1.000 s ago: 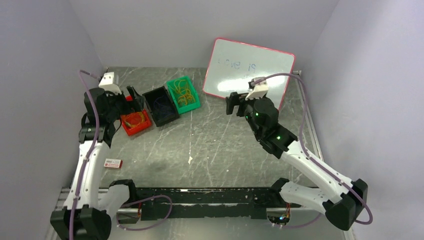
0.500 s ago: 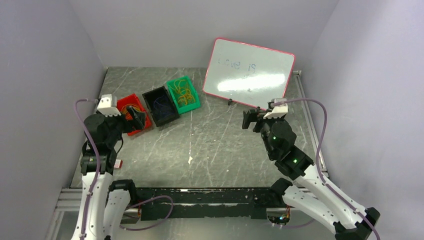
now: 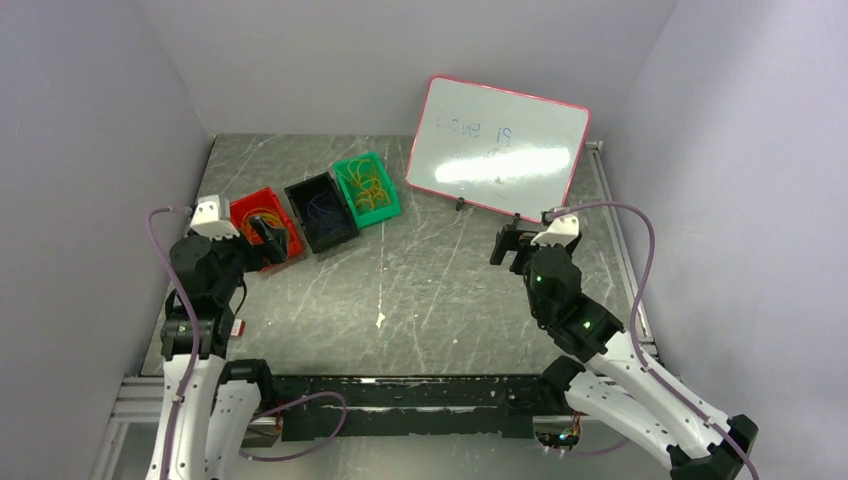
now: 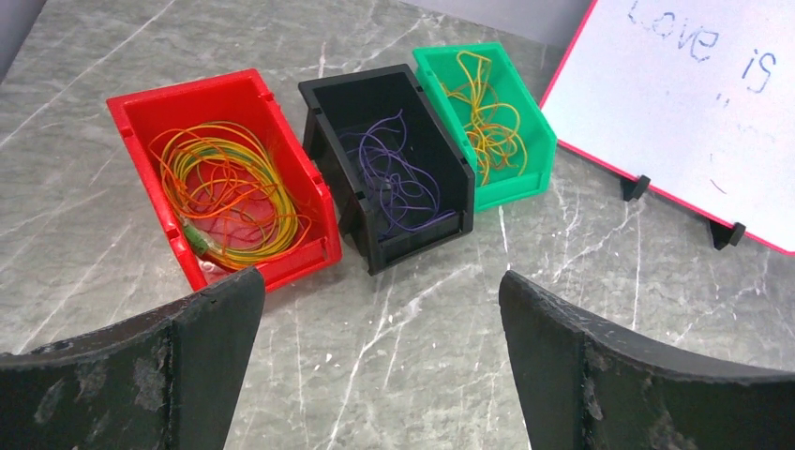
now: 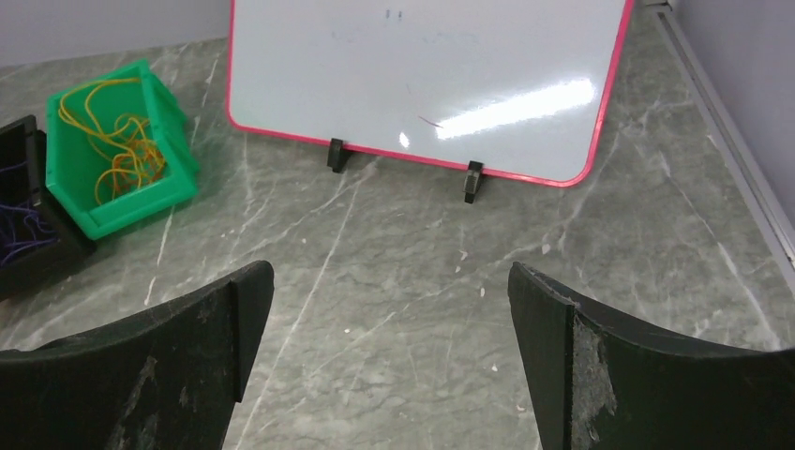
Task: Untangle the cables
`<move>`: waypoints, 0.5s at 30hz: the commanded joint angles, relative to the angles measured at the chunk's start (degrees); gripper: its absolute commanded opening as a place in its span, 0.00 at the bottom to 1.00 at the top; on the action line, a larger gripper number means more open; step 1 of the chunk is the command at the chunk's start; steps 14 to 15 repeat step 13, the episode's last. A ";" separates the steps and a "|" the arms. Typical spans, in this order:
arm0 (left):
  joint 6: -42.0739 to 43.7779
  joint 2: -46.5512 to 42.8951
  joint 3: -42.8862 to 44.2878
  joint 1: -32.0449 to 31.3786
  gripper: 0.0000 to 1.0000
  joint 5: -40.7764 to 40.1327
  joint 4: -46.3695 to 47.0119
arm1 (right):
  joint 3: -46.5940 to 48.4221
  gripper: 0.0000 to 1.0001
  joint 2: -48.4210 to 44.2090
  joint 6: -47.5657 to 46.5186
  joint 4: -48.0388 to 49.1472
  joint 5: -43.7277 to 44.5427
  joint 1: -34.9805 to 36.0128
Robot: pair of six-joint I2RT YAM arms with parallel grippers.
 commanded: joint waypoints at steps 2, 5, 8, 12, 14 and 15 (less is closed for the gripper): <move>-1.23 -0.96 0.53 -1.94 1.00 -5.29 -1.62 | -1.16 1.00 -0.36 0.78 0.96 2.60 -0.20; -1.42 -1.07 0.62 -2.75 1.00 -6.17 -2.01 | -0.32 1.00 0.34 1.08 0.29 2.52 -0.17; -1.47 -1.14 0.58 -3.47 1.00 -6.80 -2.16 | 0.04 1.00 0.84 1.36 -0.57 2.17 -0.17; -1.77 -1.40 0.67 -4.26 1.00 -8.05 -2.55 | 0.56 1.00 0.82 0.95 -0.50 1.07 -0.21; -1.82 -1.49 0.64 -4.32 1.00 -8.32 -2.62 | 0.59 1.00 0.76 0.55 -0.30 0.96 -0.21; -1.82 -1.49 0.64 -4.32 1.00 -8.32 -2.62 | 0.59 1.00 0.76 0.55 -0.30 0.96 -0.21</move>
